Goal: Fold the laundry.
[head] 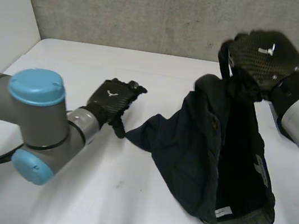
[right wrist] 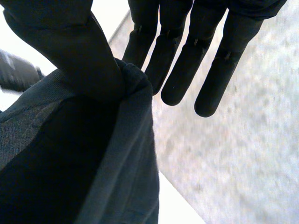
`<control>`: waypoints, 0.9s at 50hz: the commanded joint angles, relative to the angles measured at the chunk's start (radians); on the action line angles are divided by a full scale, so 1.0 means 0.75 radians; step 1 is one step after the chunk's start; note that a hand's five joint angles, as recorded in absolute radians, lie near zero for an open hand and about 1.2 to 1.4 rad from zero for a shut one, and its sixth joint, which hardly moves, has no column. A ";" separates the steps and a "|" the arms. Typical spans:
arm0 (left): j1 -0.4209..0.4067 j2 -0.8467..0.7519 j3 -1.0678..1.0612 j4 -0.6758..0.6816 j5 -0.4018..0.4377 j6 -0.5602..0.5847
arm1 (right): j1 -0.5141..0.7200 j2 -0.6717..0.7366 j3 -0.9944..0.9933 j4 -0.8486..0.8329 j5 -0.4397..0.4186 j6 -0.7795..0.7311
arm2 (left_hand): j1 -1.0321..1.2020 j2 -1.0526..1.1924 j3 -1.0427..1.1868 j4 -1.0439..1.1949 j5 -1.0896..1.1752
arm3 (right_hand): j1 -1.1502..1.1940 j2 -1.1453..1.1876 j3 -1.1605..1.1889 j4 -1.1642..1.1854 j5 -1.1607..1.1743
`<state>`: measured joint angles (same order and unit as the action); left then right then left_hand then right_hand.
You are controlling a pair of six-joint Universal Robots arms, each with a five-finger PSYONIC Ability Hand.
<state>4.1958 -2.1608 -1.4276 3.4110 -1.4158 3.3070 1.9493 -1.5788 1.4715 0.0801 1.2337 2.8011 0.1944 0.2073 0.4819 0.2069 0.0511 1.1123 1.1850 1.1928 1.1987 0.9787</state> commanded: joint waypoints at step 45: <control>-0.074 0.237 -0.453 0.244 -0.519 0.272 | -0.071 1.148 -0.796 -0.375 0.263 0.053 | 1.460 1.442 1.076 1.443 1.418 | -1.250 -1.347 -1.358 -1.366 -1.305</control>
<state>4.1439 -1.8890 -1.7832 3.5937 -1.6418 3.4453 1.8558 -0.7760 0.9081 -0.2180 1.2945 2.9479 1.1746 1.1929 1.1973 1.1994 0.9823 0.8541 0.8625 0.8714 0.8750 0.6810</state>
